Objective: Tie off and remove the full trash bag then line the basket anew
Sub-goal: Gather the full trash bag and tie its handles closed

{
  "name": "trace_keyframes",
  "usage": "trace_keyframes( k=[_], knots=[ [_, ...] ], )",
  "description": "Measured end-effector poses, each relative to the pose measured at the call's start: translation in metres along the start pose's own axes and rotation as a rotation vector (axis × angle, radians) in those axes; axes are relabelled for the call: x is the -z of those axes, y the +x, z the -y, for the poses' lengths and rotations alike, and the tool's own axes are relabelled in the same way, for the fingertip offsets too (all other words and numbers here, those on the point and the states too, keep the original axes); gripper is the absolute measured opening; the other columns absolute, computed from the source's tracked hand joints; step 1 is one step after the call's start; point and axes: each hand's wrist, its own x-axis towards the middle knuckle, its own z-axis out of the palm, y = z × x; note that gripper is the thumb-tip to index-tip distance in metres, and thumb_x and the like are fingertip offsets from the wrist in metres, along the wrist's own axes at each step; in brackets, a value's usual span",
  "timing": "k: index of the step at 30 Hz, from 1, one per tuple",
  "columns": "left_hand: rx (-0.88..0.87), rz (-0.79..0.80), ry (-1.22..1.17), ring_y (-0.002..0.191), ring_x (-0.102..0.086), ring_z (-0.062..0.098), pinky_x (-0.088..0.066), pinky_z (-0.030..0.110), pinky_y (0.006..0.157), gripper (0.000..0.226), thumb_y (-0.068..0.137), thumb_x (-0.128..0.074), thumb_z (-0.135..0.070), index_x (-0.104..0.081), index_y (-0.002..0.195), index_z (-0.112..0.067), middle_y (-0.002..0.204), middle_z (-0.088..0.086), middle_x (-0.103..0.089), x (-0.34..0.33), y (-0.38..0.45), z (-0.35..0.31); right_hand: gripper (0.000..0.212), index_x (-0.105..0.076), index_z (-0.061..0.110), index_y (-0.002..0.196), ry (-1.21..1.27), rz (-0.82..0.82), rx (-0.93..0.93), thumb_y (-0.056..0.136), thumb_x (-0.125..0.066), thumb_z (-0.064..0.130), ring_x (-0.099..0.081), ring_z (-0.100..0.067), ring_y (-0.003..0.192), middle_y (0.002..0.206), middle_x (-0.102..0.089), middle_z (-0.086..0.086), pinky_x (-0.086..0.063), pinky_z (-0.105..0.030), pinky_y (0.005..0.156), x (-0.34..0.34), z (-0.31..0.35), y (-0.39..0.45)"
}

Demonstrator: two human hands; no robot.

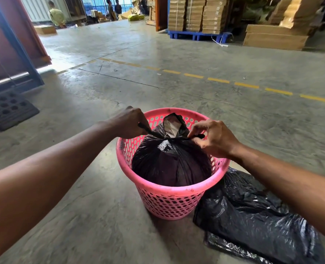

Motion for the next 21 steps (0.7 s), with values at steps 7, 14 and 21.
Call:
trace_keyframes(
  k=[7, 14, 21],
  knots=[
    [-0.149, -0.032, -0.11, 0.09, -0.065, 0.011, -0.048, 0.02, 0.082, 0.042, 0.069, -0.067, -0.058, -0.069, 0.105, -0.037, 0.105, -0.009, -0.06, -0.02, -0.001, -0.044, 0.046, -0.053, 0.024, 0.127, -0.044, -0.3, -0.453, 0.086, -0.061, 0.045, -0.064, -0.036, 0.107, 0.127, -0.05, -0.014, -0.052, -0.041, 0.093, 0.018, -0.03, -0.028],
    [-0.075, 0.045, 0.083, 0.082, -0.07, 0.028, -0.055, 0.038, 0.072, 0.014, 0.073, -0.066, -0.021, -0.074, 0.084, -0.018, 0.085, 0.005, -0.074, -0.048, 0.017, -0.065, 0.039, -0.055, 0.015, 0.131, 0.174, -0.125, -0.675, 0.097, -0.053, 0.035, -0.062, -0.034, 0.117, 0.132, -0.066, -0.016, -0.046, -0.035, 0.091, -0.002, -0.038, -0.04],
    [-0.026, -0.209, -0.03, 0.097, -0.068, 0.029, -0.052, 0.036, 0.079, 0.025, 0.076, -0.06, -0.027, -0.072, 0.098, -0.027, 0.101, 0.003, -0.072, -0.02, 0.016, -0.066, 0.034, -0.06, 0.014, 0.126, 0.172, -0.23, -0.656, 0.096, -0.052, 0.028, -0.065, -0.037, 0.111, 0.123, -0.07, -0.017, -0.047, -0.036, 0.085, -0.011, -0.034, -0.043]
  ],
)
